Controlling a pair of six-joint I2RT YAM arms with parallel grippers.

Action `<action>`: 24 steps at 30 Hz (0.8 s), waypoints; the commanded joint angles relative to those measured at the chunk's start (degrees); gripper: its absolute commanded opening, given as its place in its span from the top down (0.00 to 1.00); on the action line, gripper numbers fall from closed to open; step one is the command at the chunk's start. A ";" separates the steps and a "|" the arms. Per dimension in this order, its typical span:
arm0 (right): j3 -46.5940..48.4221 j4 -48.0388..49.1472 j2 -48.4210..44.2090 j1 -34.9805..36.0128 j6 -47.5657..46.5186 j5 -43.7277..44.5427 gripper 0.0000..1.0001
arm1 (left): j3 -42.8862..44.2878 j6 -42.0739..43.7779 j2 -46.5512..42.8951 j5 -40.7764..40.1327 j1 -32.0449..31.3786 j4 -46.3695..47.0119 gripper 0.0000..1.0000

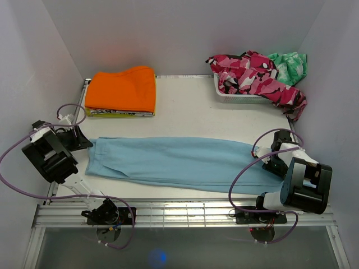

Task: Fold and stack the trousers
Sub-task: Fold the trousers

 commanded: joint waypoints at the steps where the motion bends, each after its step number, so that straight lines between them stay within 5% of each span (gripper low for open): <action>1: -3.61 4.88 2.72 -0.88 1.33 -14.20 0.52 | 0.71 -0.35 -3.70 -1.41 1.70 3.63 0.42; 7: -2.82 0.84 -0.97 -0.09 1.95 -16.67 0.51 | 3.44 10.34 -9.75 -0.70 2.76 -7.61 0.37; 12: -2.99 -0.57 -2.73 0.70 2.65 -17.20 0.50 | -2.95 20.12 -14.42 -7.99 3.64 -13.69 0.41; 24: -0.88 -2.06 -2.38 2.11 4.24 -17.02 0.49 | -17.12 13.54 -20.14 -10.81 4.43 -6.14 0.50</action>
